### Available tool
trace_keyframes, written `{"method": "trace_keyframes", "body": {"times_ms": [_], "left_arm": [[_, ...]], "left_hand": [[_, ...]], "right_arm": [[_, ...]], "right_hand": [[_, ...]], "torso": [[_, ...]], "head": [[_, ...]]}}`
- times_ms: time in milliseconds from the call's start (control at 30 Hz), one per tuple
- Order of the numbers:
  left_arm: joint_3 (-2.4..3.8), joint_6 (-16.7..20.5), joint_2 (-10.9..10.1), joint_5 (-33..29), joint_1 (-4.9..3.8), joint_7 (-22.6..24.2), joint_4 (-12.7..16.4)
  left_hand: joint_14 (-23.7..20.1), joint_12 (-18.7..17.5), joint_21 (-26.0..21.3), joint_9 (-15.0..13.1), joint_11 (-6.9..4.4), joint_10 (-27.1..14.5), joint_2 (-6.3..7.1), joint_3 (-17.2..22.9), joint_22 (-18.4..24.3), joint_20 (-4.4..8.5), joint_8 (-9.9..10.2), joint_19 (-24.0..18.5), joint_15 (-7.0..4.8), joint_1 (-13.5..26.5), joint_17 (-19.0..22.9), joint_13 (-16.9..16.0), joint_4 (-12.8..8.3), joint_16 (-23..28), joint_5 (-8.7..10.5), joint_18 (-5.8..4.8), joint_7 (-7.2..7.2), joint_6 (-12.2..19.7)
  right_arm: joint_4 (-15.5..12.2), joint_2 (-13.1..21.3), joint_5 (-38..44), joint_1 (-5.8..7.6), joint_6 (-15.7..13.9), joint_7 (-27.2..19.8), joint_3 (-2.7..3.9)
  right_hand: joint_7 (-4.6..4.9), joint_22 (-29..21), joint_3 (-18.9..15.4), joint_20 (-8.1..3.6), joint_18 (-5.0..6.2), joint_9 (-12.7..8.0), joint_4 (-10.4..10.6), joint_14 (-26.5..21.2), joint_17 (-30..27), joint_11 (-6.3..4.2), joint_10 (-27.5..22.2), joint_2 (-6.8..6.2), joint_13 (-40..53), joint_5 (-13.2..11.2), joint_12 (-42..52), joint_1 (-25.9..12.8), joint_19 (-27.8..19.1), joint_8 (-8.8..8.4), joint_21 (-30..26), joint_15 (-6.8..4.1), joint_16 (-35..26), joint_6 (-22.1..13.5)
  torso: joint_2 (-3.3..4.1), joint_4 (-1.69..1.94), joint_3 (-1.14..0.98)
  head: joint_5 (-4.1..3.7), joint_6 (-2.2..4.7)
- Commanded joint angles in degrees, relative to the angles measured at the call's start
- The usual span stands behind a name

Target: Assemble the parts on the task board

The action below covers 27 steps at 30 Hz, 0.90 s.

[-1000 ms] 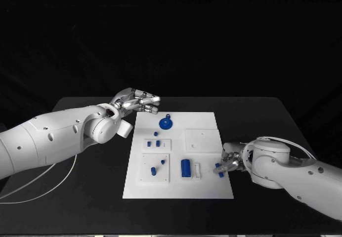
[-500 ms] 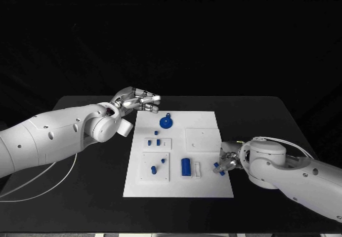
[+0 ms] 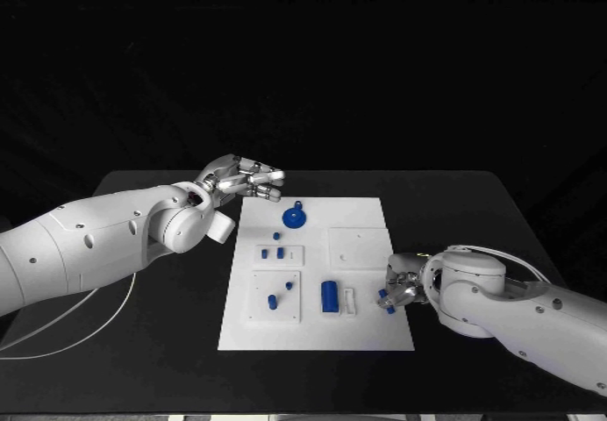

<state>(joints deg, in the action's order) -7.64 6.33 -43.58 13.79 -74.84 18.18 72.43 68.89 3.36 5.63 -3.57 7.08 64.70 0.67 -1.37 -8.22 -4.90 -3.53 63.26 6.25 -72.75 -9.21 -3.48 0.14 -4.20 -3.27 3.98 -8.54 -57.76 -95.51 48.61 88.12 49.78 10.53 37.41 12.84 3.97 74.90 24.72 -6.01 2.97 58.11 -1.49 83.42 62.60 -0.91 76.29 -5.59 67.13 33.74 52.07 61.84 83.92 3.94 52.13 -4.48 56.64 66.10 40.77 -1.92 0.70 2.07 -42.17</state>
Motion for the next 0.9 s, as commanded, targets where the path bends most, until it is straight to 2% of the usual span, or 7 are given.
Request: {"method": "trace_keyframes", "body": {"times_ms": [33, 400, 567, 700, 800, 900], "left_arm": [[0.03, -0.97, 0.05, 0.1, 0.0, -0.07, 0.21], [0.03, -1.08, 0.0, 0.17, 0.0, -0.18, 0.25], [0.03, -1.14, 0.02, 0.18, 0.0, -0.2, 0.26], [0.03, -1.18, -0.01, 0.18, 0.0, -0.23, 0.24], [0.03, -1.25, 0.0, 0.19, 0.0, -0.25, 0.24], [0.03, -1.38, 0.06, 0.23, 0.0, -0.29, 0.23]], "left_hand": [[-0.43, 0.09, -0.1, -0.06, 0.3, -0.04, -0.42, 0.32, 0.09, -0.27, -0.07, 0.12, -0.12, -0.17, -0.09, 0.01, -0.15, 0.27, -0.01, -0.43, -0.07, 0.37], [-0.44, 0.08, -0.08, -0.07, 0.31, -0.05, -0.55, 0.47, 0.09, -0.28, -0.08, 0.11, -0.12, -0.1, -0.19, 0.01, -0.3, 0.27, -0.07, -0.41, -0.08, 0.43], [-0.44, 0.08, -0.08, -0.07, 0.31, -0.05, -0.55, 0.47, 0.09, -0.28, -0.08, 0.11, -0.12, -0.1, -0.19, 0.01, -0.3, 0.27, -0.07, -0.41, -0.08, 0.43], [-0.44, 0.08, -0.08, -0.07, 0.31, -0.05, -0.55, 0.47, 0.09, -0.28, -0.08, 0.11, -0.12, -0.1, -0.19, 0.01, -0.3, 0.27, -0.07, -0.41, -0.08, 0.43], [-0.44, 0.08, -0.08, -0.07, 0.31, -0.05, -0.55, 0.47, 0.09, -0.28, -0.08, 0.11, -0.12, -0.1, -0.19, 0.01, -0.3, 0.27, -0.07, -0.41, -0.08, 0.43], [-0.44, 0.08, -0.08, -0.07, 0.31, -0.05, -0.55, 0.47, 0.09, -0.28, -0.08, 0.11, -0.12, -0.1, -0.19, 0.01, -0.3, 0.27, -0.07, -0.41, -0.08, 0.43]], "right_arm": [[1.7, 0.11, -6.19, -2.03, 2.51, 4.49, -1.71], [0.99, 0.75, -10.71, -2.02, -2.69, 4.22, -1.65], [-0.11, 1.37, -12.11, -2.02, -5.93, 3.68, -1.25], [-1.71, 1.87, -13.98, -2.02, -8.1, 2.85, -0.55], [-2.85, 2.04, -15.23, -2.02, -9.46, 1.85, -0.16], [-3.86, 2.02, -16.59, -2.02, -10.61, 0.8, 0.07]], "right_hand": [[1.76, 6.5, 14.75, 0.1, 0.98, -54.44, -14.18, -0.36, -0.11, -0.51, 0.13, 0.36, 0.1, 0.41, 0.21, -0.81, -0.18, -0.4, 0.5, -0.26, -0.14, -3.94], [1.58, 6.42, 13.64, 0.06, 0.97, -54.41, -13.72, -0.29, -0.31, -0.61, 0.34, 0.62, 0.27, -1.0, 0.52, -1.3, -0.29, -0.36, 0.93, -0.35, -0.17, -3.21], [1.53, 6.5, 14.21, -0.05, 1.01, -54.42, -14.01, -0.34, -0.53, -0.68, 0.44, 0.22, 0.27, 0.0, 0.54, -1.23, -0.19, -0.37, 1.19, -0.45, -0.3, -3.09], [1.49, 6.53, 14.33, -0.15, 1.02, -54.42, -14.03, -0.39, -0.66, -0.73, 0.42, -0.03, 0.27, 0.66, 0.5, -1.23, -0.16, -0.38, 1.34, -0.56, -0.4, -2.87], [1.47, 6.51, 13.43, -0.21, 1.02, -54.42, -13.88, -0.36, -0.66, -0.77, 0.46, -0.7, 0.25, 3.08, 0.44, -1.44, -0.16, -0.38, 1.36, -0.62, -0.35, -3.03], [1.46, 6.51, 12.79, -0.23, 1.01, -54.42, -13.8, -0.41, -0.74, -0.78, 0.44, -0.83, 0.24, 3.82, 0.37, -1.17, -0.18, -0.37, 1.34, -0.64, -0.41, -3.0]], "torso": [[0.07, -0.01, -0.02], [0.0, 0.02, 0.05], [0.02, 0.01, 0.05], [0.04, 0.03, 0.01], [0.04, 0.03, -0.01], [0.02, 0.07, 0.01]], "head": [[0.01, 0.0], [0.01, 0.01], [0.05, 0.0], [0.05, -0.01], [0.06, -0.02], [0.03, 0.02]]}}
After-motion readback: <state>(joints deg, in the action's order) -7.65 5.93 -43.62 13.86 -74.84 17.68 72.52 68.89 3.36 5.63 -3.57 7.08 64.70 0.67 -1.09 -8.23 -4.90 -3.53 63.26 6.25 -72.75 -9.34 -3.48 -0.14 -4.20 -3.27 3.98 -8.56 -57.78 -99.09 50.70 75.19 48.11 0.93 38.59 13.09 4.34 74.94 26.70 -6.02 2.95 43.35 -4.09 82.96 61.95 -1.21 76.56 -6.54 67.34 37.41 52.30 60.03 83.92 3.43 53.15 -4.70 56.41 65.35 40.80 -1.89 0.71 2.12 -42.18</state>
